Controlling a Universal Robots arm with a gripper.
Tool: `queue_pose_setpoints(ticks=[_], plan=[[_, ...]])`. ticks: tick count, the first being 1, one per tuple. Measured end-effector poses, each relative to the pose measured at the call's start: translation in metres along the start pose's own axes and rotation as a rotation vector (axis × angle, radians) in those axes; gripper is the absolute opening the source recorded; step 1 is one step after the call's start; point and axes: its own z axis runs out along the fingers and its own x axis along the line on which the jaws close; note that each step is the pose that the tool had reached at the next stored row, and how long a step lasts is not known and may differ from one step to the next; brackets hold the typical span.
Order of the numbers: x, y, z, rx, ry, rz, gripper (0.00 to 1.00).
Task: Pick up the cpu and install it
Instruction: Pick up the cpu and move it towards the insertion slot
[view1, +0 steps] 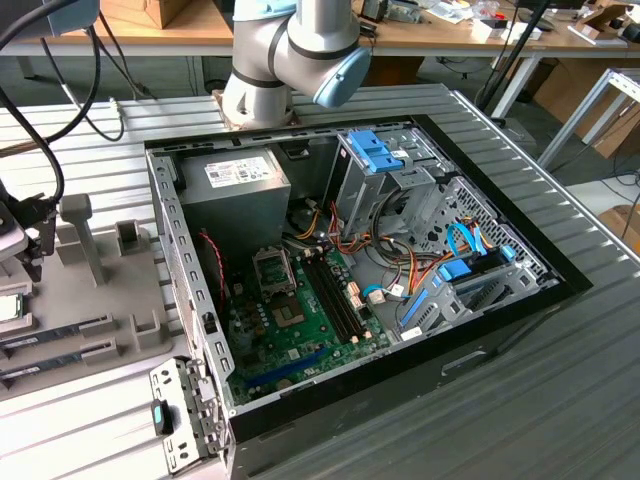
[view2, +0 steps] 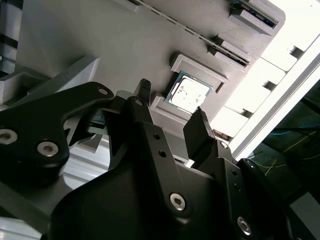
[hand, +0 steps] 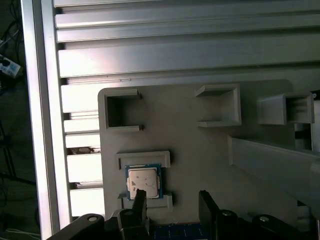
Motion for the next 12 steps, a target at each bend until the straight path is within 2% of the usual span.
queue_pose_setpoints(ticks=[12], plan=[[0.0001, 0.0000, 0.0006, 0.0000, -0.0001, 0.000, 0.54]])
